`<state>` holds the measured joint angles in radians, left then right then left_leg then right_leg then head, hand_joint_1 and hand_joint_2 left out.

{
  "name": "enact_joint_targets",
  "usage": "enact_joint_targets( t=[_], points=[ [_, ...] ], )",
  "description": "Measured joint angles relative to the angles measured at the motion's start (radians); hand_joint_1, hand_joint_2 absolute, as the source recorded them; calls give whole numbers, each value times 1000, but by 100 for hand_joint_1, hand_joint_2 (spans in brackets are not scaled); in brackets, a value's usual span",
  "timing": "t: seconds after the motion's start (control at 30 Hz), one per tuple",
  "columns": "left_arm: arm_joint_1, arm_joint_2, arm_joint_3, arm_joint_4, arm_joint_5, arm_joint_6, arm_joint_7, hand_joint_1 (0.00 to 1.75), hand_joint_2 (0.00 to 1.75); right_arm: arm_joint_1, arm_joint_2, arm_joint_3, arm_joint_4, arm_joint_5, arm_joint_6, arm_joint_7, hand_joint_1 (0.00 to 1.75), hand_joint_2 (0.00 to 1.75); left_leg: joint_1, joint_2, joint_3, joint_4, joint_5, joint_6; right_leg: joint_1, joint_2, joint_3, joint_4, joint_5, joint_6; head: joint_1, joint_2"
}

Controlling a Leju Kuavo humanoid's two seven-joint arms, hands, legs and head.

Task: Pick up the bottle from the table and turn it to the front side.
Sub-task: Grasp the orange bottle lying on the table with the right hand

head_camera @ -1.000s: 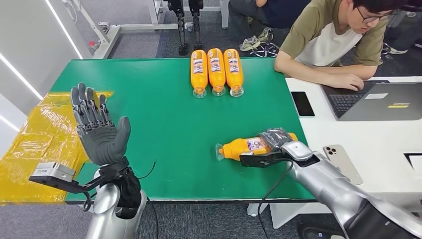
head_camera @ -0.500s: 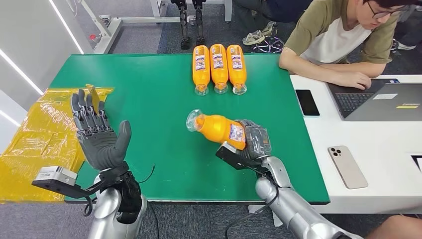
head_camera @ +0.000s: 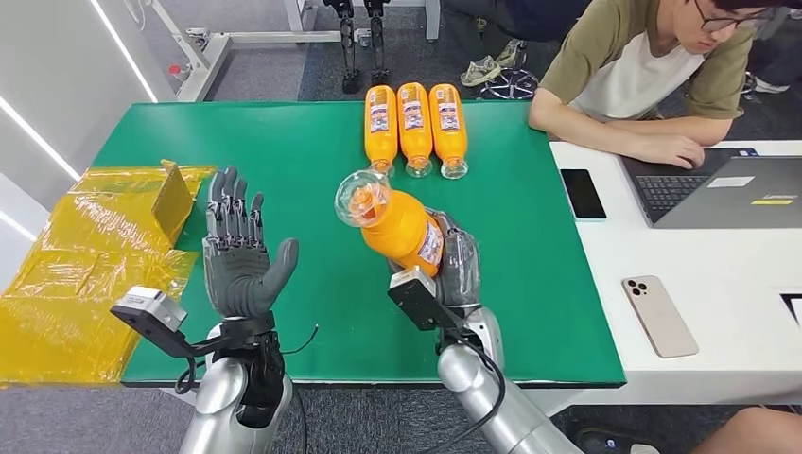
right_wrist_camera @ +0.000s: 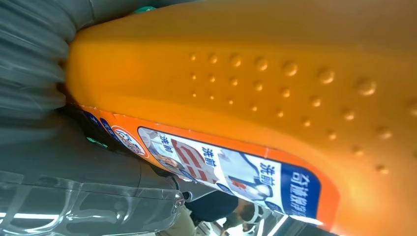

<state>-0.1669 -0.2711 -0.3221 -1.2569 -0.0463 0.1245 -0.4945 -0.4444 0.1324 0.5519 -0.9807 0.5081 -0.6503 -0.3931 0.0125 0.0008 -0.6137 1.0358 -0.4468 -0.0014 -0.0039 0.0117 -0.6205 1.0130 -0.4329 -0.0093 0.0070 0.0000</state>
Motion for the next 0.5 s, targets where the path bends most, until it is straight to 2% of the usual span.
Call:
enact_joint_targets(
  t=[0.27, 0.4, 0.5],
  points=[
    [7, 4, -26, 0, -81, -97, 10, 0, 175, 6, 12, 27, -49, 55, 108, 116, 175, 175, 0, 0, 0, 0, 0, 0, 0, 0, 0, 0, 0, 0, 0, 0],
    [6, 5, -31, 0, -115, -108, 10, 0, 175, 16, 12, 38, -75, 118, 181, 204, 175, 175, 0, 0, 0, 0, 0, 0, 0, 0, 0, 0, 0, 0, 0, 0],
    [6, 5, -33, 0, -125, -110, 10, 0, 175, 24, 11, 45, -94, 142, 213, 231, 175, 175, 0, 0, 0, 0, 0, 0, 0, 0, 0, 0, 0, 0, 0, 0]
  ],
)
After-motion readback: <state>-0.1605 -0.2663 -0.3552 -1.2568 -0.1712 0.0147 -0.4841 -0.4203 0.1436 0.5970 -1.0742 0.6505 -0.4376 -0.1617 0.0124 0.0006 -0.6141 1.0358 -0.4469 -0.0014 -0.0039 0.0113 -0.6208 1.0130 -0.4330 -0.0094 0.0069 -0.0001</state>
